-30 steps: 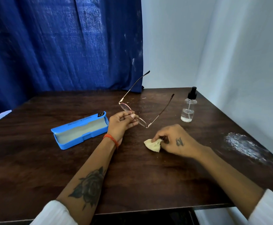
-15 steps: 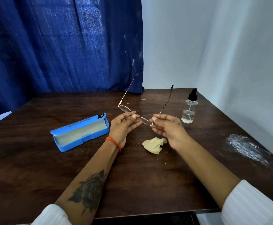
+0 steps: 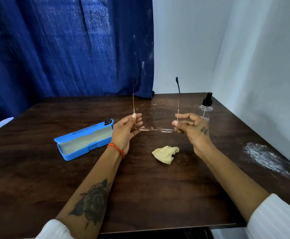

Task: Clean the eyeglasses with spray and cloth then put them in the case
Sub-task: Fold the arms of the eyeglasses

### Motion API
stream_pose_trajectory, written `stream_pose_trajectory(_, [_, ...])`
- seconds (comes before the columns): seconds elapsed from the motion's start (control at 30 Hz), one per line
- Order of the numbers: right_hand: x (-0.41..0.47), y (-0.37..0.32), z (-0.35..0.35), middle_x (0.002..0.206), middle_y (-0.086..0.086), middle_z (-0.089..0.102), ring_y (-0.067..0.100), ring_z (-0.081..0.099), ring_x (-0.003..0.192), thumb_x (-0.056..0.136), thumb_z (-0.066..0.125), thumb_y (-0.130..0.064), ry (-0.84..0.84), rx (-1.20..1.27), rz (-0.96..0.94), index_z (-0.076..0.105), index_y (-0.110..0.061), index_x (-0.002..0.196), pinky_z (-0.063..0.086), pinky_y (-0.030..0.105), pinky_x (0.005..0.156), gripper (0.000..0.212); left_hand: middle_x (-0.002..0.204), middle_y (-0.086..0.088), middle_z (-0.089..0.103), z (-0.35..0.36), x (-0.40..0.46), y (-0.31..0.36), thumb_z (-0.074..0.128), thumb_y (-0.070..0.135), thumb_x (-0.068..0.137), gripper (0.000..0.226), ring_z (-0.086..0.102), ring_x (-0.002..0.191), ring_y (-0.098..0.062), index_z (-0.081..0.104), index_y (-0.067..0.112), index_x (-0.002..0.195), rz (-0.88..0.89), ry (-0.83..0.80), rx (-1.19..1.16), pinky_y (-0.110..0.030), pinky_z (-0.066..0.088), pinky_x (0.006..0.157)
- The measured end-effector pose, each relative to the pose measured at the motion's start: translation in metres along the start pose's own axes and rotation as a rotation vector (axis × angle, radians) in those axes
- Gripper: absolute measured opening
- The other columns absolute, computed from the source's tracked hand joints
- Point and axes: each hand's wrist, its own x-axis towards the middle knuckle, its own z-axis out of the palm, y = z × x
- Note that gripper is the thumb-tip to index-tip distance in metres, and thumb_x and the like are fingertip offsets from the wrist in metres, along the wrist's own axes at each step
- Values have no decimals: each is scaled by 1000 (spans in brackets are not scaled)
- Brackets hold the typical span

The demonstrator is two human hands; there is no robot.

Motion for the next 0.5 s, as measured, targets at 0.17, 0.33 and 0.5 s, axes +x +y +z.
stream_pose_trajectory(0.17, [4, 2, -11, 90, -5, 69, -6, 66, 72, 74, 72, 1, -78, -335, -295, 69, -13, 96, 52, 9, 64, 26, 90, 0, 67, -3, 0, -2, 57, 20, 87, 17, 63, 86, -10, 69, 13, 98, 62, -56, 59, -23, 56, 77])
stream_pose_trajectory(0.33, [7, 8, -23, 80, -1, 73, 5, 62, 68, 73, 73, 2, -200, -727, -586, 73, -11, 90, 47, 9, 64, 22, 87, 9, 73, -7, 0, 0, 61, 20, 84, 14, 67, 85, -8, 72, 22, 92, 113, -155, 167, -21, 55, 77])
stream_pose_trajectory(0.5, [12, 9, -34, 76, 7, 75, 5, 56, 62, 71, 74, 3, -273, -837, -633, 74, -9, 88, 39, 8, 63, 21, 85, 14, 74, -9, -1, 7, 67, 16, 80, 13, 66, 88, -2, 74, 26, 85, 171, -292, 423, -14, 50, 76])
